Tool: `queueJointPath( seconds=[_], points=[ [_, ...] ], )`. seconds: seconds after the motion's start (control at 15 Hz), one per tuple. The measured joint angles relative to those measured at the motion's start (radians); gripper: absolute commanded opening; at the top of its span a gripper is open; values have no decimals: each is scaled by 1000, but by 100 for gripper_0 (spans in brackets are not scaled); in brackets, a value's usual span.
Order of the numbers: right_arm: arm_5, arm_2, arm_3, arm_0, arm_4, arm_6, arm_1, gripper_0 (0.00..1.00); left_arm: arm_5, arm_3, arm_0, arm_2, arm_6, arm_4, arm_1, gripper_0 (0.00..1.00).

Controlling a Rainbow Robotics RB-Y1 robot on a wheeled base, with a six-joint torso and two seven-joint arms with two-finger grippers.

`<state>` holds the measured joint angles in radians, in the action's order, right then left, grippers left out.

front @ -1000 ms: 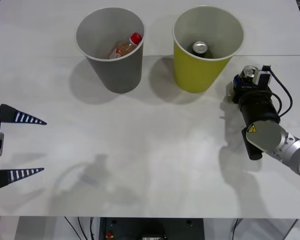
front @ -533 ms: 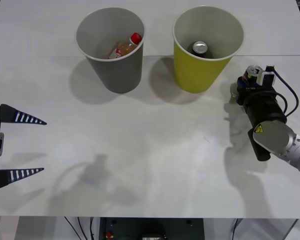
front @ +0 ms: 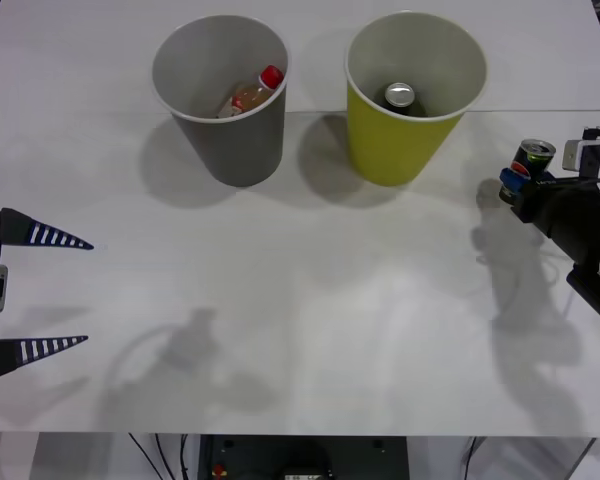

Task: Put the can into the green bin and the plastic bottle into the gray bin

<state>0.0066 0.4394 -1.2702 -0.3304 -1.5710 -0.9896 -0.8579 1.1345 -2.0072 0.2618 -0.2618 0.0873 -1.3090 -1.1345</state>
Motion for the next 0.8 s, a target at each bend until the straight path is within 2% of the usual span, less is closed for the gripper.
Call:
queueJointPath(
  seconds=[0.2, 0.47, 0.67, 0.8],
  points=[
    [-257, -223, -120, 122, 0, -4, -24, 0, 0, 0, 0, 0, 0, 0, 0, 100],
    [-550, -420, -169, 166, -26, -59, -24, 0, 0, 0, 0, 0, 0, 0, 0, 100],
    [-778, -570, -270, 195, -172, -244, -24, 0, 0, 0, 0, 0, 0, 0, 0, 100],
    [-991, -713, -413, 237, -294, -393, -24, 0, 0, 0, 0, 0, 0, 0, 0, 100]
  ],
)
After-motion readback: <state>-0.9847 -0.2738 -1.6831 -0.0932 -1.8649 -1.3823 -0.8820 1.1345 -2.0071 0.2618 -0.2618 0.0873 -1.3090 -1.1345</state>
